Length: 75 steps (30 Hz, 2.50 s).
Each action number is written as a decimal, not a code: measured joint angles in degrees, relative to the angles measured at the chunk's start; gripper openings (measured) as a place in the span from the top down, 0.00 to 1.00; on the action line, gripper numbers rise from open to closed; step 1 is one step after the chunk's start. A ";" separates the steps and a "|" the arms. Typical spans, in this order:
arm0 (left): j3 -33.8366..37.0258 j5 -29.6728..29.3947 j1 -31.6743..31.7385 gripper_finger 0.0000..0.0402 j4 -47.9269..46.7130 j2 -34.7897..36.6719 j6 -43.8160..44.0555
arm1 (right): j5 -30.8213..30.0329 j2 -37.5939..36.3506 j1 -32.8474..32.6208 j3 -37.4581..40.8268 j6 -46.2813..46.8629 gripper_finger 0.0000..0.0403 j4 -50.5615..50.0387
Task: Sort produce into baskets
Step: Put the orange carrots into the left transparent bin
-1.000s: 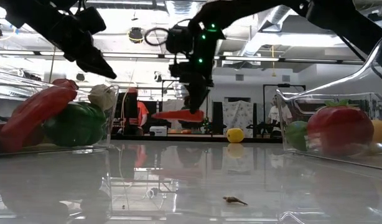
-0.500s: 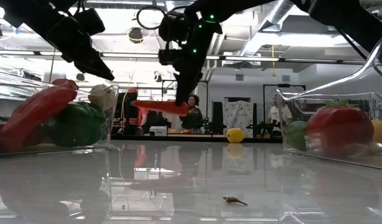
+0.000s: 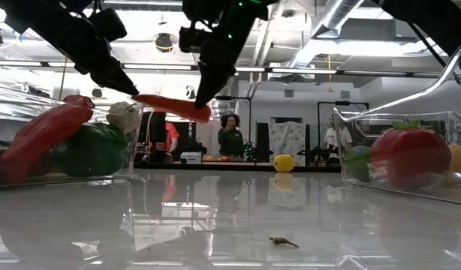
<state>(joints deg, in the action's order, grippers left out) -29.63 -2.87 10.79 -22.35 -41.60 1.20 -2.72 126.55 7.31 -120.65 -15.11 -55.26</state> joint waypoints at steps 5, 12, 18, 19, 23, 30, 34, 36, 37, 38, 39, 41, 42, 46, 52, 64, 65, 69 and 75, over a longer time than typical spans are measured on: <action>-0.05 0.67 0.02 0.28 0.34 -0.83 -0.93 | -0.04 -0.65 -1.34 -0.33 0.02 0.68 2.34; -0.07 1.13 0.02 0.35 4.31 -1.40 -2.91 | -0.24 -0.71 -2.00 -0.40 0.00 0.68 5.26; -0.07 1.52 0.02 0.56 3.70 -1.59 -4.00 | -0.24 -0.71 -2.07 -0.43 0.02 0.67 7.71; -0.07 1.51 0.02 0.60 3.63 -1.60 -4.01 | -0.22 -0.71 -2.07 -0.43 0.00 0.66 7.91; -0.07 1.27 0.02 0.77 3.58 -1.57 -4.01 | -0.22 -0.67 -2.15 -0.43 -0.18 0.59 8.67; -0.07 1.11 0.02 0.88 3.53 -1.55 -4.00 | -0.22 -0.53 -3.29 -2.04 -0.24 0.36 8.04; -0.03 2.36 0.02 0.82 1.06 -1.14 -1.94 | -0.20 -1.11 -3.76 -7.78 0.91 0.28 1.25; -0.07 4.21 0.02 0.81 -0.60 -0.33 -1.03 | -0.21 -2.52 -3.97 -8.94 1.82 0.27 -0.41; -0.52 5.72 0.02 0.81 -2.37 0.22 -0.84 | -0.20 -3.52 -3.94 -8.95 2.21 0.27 -0.58; -1.04 7.61 0.02 0.81 -4.20 0.78 -0.75 | -0.19 -4.36 -3.93 -8.82 2.63 0.27 -1.29; -1.82 9.39 0.00 0.82 -5.85 1.38 -0.75 | -0.05 -5.08 -3.93 -8.49 3.13 0.26 -1.63; -3.30 12.47 0.00 0.83 -8.25 3.05 -0.53 | 0.48 -6.33 -3.89 -7.68 3.96 0.26 -1.73; -3.99 14.05 0.00 0.84 -9.27 3.90 -0.39 | 0.83 -6.98 -3.87 -6.72 4.27 0.26 -1.75; -6.35 17.34 -0.31 0.84 -10.68 7.11 3.06 | 0.46 -11.38 -3.22 1.38 6.19 0.26 2.08; -6.80 16.63 -3.11 0.84 -11.31 9.81 5.42 | 1.09 -23.31 -1.54 26.68 10.25 0.26 19.77; -14.33 19.01 -10.77 0.83 -22.86 4.50 8.84 | -1.77 -46.37 -0.56 57.82 19.95 0.26 36.84; -15.70 19.01 -11.85 0.83 -25.02 4.11 9.23 | -1.85 -47.32 -0.56 58.81 20.19 0.26 37.32; -19.59 20.15 -15.78 0.83 -32.87 4.20 12.71 | -1.92 -48.89 -0.56 60.96 21.84 0.26 38.15; -20.98 20.13 -18.88 0.83 -41.97 4.13 20.00 | -1.92 -46.67 -0.59 60.97 23.23 0.26 39.87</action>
<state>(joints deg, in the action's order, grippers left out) -50.61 17.26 -8.09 -64.32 -37.47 21.20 -4.64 79.88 6.72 -59.68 8.11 -15.39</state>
